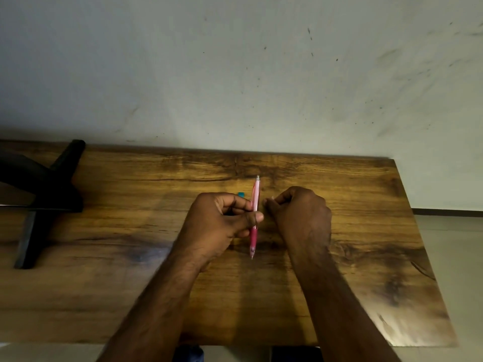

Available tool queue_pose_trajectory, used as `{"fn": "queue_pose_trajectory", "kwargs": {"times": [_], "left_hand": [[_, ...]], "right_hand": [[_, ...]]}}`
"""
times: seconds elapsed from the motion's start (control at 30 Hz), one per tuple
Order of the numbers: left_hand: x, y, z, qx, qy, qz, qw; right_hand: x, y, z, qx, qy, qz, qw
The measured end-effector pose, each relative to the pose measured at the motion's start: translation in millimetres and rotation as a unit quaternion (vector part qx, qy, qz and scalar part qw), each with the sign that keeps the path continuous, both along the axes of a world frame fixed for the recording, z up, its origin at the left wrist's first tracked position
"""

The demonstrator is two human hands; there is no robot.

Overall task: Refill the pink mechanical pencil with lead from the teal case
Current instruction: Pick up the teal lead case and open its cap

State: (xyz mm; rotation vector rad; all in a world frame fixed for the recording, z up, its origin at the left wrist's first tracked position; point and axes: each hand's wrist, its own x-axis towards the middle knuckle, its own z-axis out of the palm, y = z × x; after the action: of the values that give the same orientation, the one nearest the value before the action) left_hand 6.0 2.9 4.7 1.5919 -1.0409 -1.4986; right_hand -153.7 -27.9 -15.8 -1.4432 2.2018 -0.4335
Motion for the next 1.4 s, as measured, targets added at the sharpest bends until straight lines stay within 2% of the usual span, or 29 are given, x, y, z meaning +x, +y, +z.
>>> {"fn": "queue_pose_trajectory", "kwargs": {"times": [0.4,0.5,0.57,0.6,0.67,0.7,0.8,1.03,1.2,1.27,1.33,1.4], "left_hand": [[2,0,-1,-0.001,-0.011,-0.011,1.0],[1,0,0,0.001,-0.011,-0.009,1.0],[0,0,1,0.004,-0.012,-0.011,1.0],[0,0,1,0.005,-0.011,-0.013,1.0],[0,0,3,0.008,-0.007,-0.016,1.0],[-1,0,3,0.008,-0.008,-0.018,1.0],[-2,1,3,0.002,-0.017,-0.026,1.0],[-5,1,3,0.003,-0.007,-0.041,0.999],[-8,3,2,0.014,-0.017,-0.087,0.996],[-7,3,2,0.012,-0.013,-0.078,0.997],[-6,2,3,0.009,-0.009,-0.058,0.998],[-4,1,3,0.011,-0.011,-0.047,0.999]], "right_hand": [[-2,0,1,0.001,-0.018,0.009,1.0],[-4,2,1,-0.04,-0.017,0.012,0.999],[-6,1,3,-0.102,-0.087,-0.003,0.991],[-7,-1,5,-0.127,-0.169,-0.017,0.977],[-7,-3,13,-0.119,-0.353,-0.045,0.927],[-7,-4,16,-0.094,-0.416,-0.047,0.903],[-3,-3,17,-0.042,-0.469,-0.025,0.882],[-2,-3,14,-0.069,-0.468,-0.035,0.88],[-5,-5,16,-0.105,-0.486,-0.078,0.864],[-12,-6,13,-0.116,-0.422,-0.068,0.896],[-20,-7,6,-0.1,-0.286,-0.043,0.952],[-26,-7,0,-0.064,-0.15,-0.024,0.986]]}}
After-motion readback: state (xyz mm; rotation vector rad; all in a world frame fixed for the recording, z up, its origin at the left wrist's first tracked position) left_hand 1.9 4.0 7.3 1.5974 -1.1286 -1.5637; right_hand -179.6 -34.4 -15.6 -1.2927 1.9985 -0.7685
